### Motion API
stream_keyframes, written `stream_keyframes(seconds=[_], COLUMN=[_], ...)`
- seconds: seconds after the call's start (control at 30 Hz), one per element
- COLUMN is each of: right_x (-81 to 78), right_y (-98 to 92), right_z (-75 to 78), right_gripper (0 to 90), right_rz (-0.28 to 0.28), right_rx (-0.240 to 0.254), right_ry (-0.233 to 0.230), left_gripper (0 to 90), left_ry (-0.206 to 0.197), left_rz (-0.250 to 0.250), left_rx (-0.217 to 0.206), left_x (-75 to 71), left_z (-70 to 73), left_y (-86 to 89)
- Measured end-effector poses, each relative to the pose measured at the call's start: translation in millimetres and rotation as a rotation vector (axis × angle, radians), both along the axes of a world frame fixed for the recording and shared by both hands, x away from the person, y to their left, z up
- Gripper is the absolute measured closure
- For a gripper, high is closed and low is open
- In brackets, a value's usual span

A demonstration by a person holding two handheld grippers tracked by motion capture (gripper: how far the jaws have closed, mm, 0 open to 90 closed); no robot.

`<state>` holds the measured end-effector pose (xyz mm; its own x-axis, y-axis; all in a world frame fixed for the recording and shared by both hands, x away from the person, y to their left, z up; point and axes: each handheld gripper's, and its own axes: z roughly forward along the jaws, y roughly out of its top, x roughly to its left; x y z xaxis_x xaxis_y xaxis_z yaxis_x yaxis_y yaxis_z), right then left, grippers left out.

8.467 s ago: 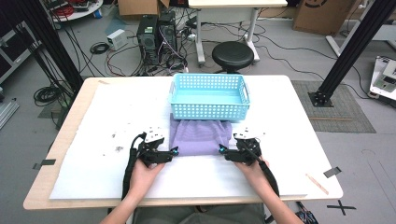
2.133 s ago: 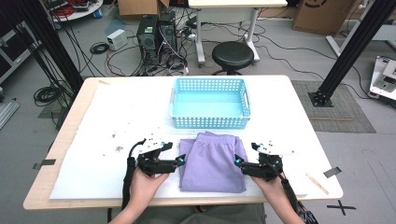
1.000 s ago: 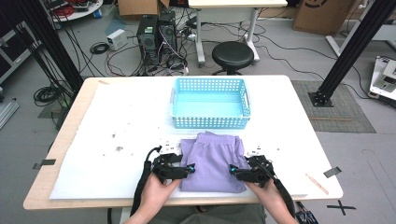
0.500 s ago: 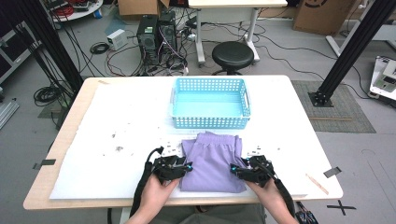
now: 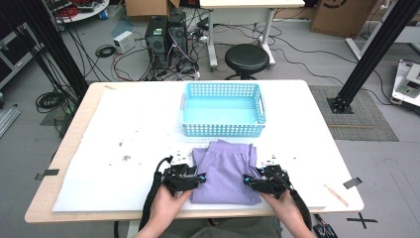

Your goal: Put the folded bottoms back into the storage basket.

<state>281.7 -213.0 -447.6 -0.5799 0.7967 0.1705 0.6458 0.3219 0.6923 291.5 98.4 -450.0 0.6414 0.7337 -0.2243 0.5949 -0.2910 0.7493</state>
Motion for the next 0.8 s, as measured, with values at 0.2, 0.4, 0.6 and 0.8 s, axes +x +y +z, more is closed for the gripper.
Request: stream_keyframes(seconds=[0.2,0.4,0.6,0.8], right_x=[1.6,3.0,5.6,6.4], right_y=[1.0,3.0,2.7,-4.6], right_z=[0.1,0.1,0.8,4.6], right_gripper=[62.3,74.4,84.0,84.9], right_rz=[-0.011,0.005,0.044,0.034], right_rx=[-0.012,-0.031,-0.017,0.023], right_ry=[-0.002,-0.017,-0.014,-0.023], left_gripper=[70.6,80.3,84.1,84.7], left_ry=[0.005,-0.02,-0.015,-0.018], left_rz=[0.014,-0.005,-0.04,-0.073], left_rx=[-0.014,0.01,-0.031,-0.09], left_x=[4.2,5.2,7.4,11.3], left_z=[-1.5,-1.8,-2.1,2.1], left_y=[1.3,-0.8,1.7,7.8])
